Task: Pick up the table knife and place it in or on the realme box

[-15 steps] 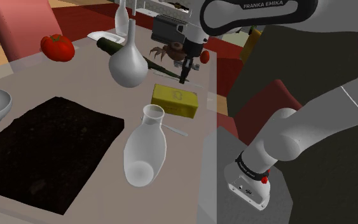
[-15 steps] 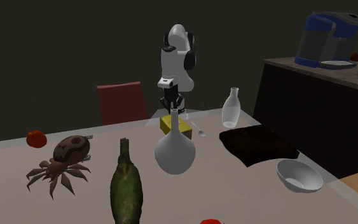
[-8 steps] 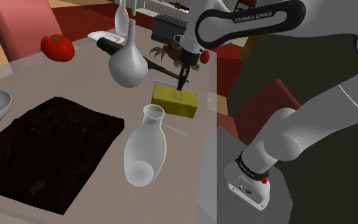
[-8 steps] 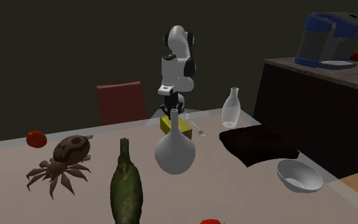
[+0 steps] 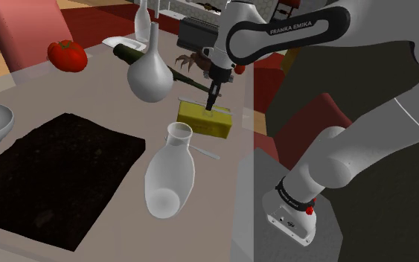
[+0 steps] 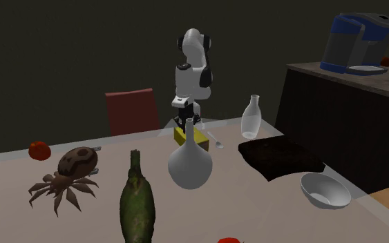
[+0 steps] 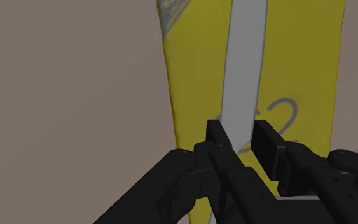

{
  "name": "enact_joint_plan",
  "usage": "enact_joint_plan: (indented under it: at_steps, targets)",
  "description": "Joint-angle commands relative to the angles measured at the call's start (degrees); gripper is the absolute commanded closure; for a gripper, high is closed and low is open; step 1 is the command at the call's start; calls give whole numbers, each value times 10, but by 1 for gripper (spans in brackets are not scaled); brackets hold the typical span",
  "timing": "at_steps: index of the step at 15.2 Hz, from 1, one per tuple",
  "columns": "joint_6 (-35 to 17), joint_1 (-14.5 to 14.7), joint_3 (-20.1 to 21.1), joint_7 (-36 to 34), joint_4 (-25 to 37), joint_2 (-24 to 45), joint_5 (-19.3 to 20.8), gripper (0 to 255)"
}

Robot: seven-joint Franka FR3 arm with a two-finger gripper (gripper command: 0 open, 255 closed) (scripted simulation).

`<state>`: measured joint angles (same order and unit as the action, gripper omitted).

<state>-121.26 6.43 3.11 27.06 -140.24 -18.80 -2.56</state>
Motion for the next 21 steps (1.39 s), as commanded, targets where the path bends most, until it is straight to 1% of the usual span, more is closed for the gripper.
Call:
enact_joint_plan:
  at_steps: [1,3,4,9,13,21]
  targets:
    - [0,0,0,0,0,0,0,255]
    - [0,0,0,0,0,0,0,255]
    - [0,0,0,0,0,0,0,0]
    - [0,0,0,0,0,0,0,0]
    - [77,-1,-2,0,53,-25,1,0]
    - [77,-1,-2,0,53,-25,1,0]
